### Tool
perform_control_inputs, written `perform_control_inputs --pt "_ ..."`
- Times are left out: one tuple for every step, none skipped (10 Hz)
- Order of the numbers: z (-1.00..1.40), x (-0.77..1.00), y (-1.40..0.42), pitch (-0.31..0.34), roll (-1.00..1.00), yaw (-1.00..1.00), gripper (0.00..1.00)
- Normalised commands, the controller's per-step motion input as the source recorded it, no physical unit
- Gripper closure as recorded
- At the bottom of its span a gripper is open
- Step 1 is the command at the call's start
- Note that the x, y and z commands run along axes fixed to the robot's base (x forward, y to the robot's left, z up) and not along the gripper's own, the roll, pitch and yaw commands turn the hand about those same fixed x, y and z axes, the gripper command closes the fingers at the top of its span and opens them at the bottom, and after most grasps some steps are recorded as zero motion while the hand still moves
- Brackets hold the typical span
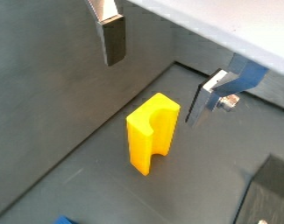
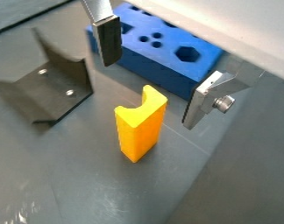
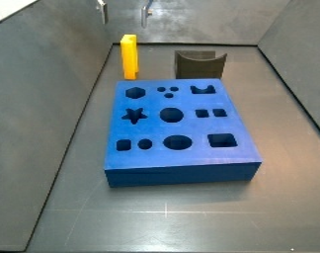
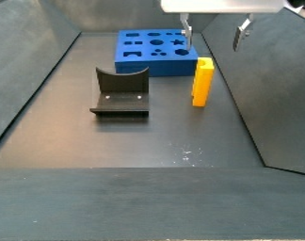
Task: Pick up the arch object. Move up. Rotate the arch object. Move to above the board. Insert the arch object.
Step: Rotate the arch object.
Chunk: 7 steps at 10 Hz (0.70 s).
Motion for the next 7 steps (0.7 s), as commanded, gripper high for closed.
perform_control_inputs --pt "-0.06 0.03 0.01 -0.004 -0.01 -1.0 0.0" --pt "-0.06 0.03 0.01 -0.004 -0.01 -1.0 0.0" --pt "-0.05 0.03 0.01 -0.005 -0.01 -1.0 0.0" --pt "-0.05 0.03 0.01 -0.005 -0.01 -1.0 0.0" --pt "-0.05 0.03 0.01 -0.005 -0.01 -1.0 0.0" --pt "-0.05 0.03 0.01 -0.006 -0.01 -1.0 0.0" --pt "-0.05 0.03 0.01 -0.006 -0.01 -1.0 0.0"
